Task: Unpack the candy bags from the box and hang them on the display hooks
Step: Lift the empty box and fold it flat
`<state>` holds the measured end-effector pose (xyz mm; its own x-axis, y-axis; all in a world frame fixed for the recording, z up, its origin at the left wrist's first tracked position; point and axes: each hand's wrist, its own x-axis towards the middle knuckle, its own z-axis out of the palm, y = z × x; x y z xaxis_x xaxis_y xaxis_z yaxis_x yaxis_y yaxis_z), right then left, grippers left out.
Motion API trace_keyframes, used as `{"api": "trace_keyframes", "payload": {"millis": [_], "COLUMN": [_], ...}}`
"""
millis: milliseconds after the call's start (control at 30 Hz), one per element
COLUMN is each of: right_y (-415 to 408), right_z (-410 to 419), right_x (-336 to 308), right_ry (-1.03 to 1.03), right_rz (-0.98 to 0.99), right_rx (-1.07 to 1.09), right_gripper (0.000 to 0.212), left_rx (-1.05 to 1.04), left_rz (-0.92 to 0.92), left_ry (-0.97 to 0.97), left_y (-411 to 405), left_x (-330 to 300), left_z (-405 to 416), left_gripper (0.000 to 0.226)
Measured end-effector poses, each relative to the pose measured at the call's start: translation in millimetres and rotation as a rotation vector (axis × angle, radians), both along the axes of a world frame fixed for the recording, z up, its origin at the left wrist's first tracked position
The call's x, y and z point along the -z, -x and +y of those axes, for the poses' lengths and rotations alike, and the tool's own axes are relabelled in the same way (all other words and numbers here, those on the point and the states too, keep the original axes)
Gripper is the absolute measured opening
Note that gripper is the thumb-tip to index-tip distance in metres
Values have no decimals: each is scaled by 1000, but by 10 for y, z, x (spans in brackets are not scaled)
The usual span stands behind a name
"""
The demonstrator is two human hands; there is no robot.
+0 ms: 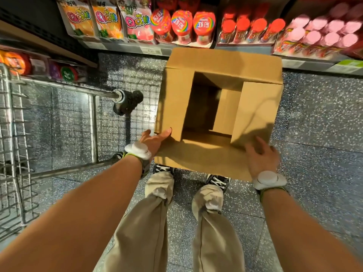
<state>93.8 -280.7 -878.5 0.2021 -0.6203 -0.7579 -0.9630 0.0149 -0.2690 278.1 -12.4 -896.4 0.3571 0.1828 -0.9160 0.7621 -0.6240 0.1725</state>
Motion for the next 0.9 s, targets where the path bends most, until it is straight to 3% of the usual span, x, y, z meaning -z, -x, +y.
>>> {"api": "trace_keyframes", "payload": {"millis": [100,200,233,333,400,467,533,567,633,667,700,733,800,900], "right_y": [54,5,-36,-210,-228,-208,-129,-85,-12,25,51,77,189,261], "right_z": [30,-120,-217,-546,-745,-874,-906,-898,-857,-832,-801,-779,-786,-790], "right_x": [-109,-181,-179,-229,-212,-209,-214,-217,-218,-212,-223,-229,-199,-172], "right_ry": [-58,-74,-61,-155,-259,-370,-476,-511,-530,-561,-621,-691,-848,-919], "right_rz": [83,96,96,187,227,133,-79,-203,-378,-418,-457,-497,-567,-598], "right_rx": [-237,-293,-314,-429,-491,-356,64,298,594,672,748,811,876,760], "right_gripper": [70,63,57,46,47,36,17,17,37,32,12,20,65,103], "left_rx": [206,559,651,473,351,270,177,113,59,105,168,202,198,67], "left_rz": [30,88,116,288,436,469,461,466,467,462,448,424,384,429], "left_ry": [-112,-260,-276,-107,-68,-44,27,72,112,80,48,43,88,182], "left_y": [-137,-345,-412,-649,-809,-946,-1039,-1031,-947,-882,-811,-750,-674,-727], "left_x": [8,-141,-203,-315,-372,-370,-364,-380,-360,-335,-303,-269,-227,-264], "left_z": [-129,-274,-332,-447,-491,-465,-454,-448,-469,-501,-552,-616,-739,-809], "left_gripper": [132,139,128,65,66,64,55,52,39,31,29,28,26,30]}}
